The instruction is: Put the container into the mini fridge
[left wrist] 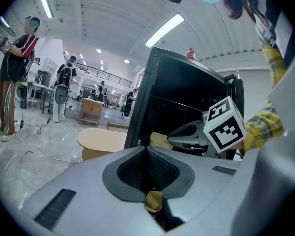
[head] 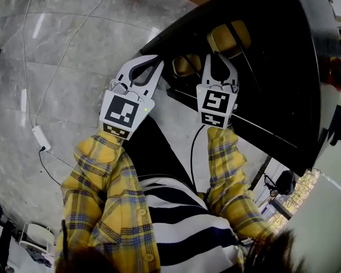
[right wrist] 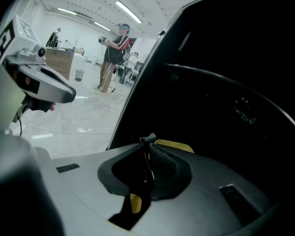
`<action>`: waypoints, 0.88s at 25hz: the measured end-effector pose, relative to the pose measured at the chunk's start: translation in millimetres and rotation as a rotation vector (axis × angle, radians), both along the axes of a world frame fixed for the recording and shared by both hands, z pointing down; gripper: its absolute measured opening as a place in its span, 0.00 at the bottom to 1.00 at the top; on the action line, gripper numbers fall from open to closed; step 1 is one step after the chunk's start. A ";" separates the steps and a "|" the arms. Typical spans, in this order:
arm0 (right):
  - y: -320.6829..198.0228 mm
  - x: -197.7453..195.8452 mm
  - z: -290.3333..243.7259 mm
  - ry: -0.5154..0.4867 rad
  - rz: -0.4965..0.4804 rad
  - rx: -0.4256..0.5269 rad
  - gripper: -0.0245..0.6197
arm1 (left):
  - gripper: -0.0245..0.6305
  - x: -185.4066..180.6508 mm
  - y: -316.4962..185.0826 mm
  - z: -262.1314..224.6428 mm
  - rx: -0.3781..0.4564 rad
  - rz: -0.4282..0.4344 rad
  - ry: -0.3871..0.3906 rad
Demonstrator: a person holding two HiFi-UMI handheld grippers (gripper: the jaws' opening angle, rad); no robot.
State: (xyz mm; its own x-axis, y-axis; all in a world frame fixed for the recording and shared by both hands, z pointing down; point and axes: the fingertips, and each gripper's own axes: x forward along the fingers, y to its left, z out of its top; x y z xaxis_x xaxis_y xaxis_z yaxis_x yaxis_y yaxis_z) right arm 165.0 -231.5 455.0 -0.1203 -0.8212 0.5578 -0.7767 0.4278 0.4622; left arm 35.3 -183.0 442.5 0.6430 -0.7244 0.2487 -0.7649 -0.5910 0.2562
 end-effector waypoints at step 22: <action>72.2 -11.8 -65.9 -0.270 0.126 0.073 0.08 | 0.07 -7.5 36.5 -75.5 0.093 -0.033 -0.022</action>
State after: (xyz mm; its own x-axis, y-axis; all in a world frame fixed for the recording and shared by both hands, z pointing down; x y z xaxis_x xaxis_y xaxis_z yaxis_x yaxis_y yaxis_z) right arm 153.2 -159.3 389.1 -0.1505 -0.8759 0.4585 -0.9206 0.2932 0.2580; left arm 27.8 -146.5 367.0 0.6135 -0.7656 0.1934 -0.7892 -0.5858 0.1846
